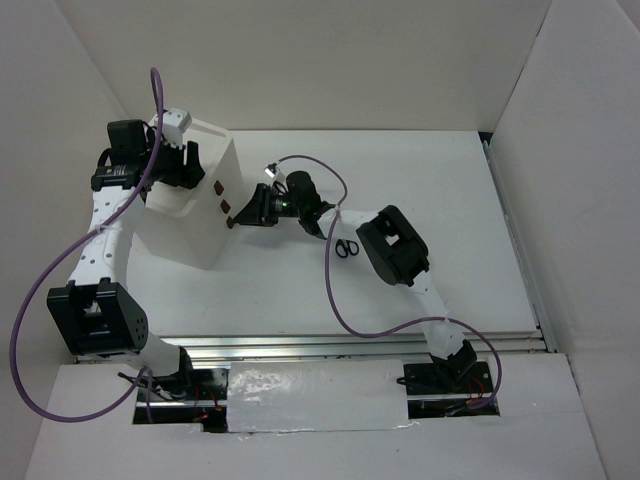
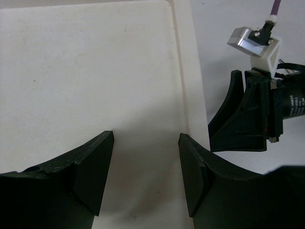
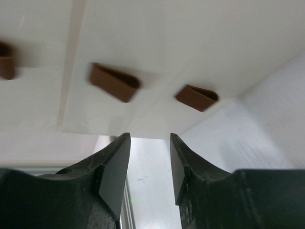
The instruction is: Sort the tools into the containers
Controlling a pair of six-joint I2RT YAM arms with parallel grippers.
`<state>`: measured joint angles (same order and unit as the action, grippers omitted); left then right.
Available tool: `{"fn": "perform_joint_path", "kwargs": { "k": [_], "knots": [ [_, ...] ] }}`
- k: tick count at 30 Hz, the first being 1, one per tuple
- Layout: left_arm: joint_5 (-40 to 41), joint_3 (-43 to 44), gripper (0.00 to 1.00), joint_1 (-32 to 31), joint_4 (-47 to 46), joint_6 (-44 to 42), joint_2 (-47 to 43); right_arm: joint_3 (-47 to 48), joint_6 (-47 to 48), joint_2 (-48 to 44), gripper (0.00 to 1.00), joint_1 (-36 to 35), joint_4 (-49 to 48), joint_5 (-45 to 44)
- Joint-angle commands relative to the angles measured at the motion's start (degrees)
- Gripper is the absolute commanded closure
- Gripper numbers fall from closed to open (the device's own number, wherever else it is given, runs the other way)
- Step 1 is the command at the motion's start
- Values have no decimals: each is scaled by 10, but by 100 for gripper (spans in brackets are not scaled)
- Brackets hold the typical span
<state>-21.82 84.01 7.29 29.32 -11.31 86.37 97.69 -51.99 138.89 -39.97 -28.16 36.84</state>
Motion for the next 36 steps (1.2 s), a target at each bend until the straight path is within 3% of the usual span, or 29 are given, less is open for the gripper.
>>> {"fn": "perform_joint_path", "kwargs": {
  "k": [1,3,8,24,29,36],
  "knots": [
    [-13,-36,30,-17,130,19,48,-7,-21,-56,53,14,-124,68],
    [-20,-35,30,-15,127,23,47,-6,-24,-52,52,16,-161,106],
    [-59,-63,31,5,89,40,16,2,-55,-29,50,23,-196,104],
    [-99,-71,30,17,71,58,5,89,-94,59,38,13,-209,86],
    [-103,-77,30,18,68,59,5,100,-102,74,21,11,-211,87],
    [-102,-91,30,18,65,59,-1,131,-109,96,22,2,-216,79]
  ]
}}
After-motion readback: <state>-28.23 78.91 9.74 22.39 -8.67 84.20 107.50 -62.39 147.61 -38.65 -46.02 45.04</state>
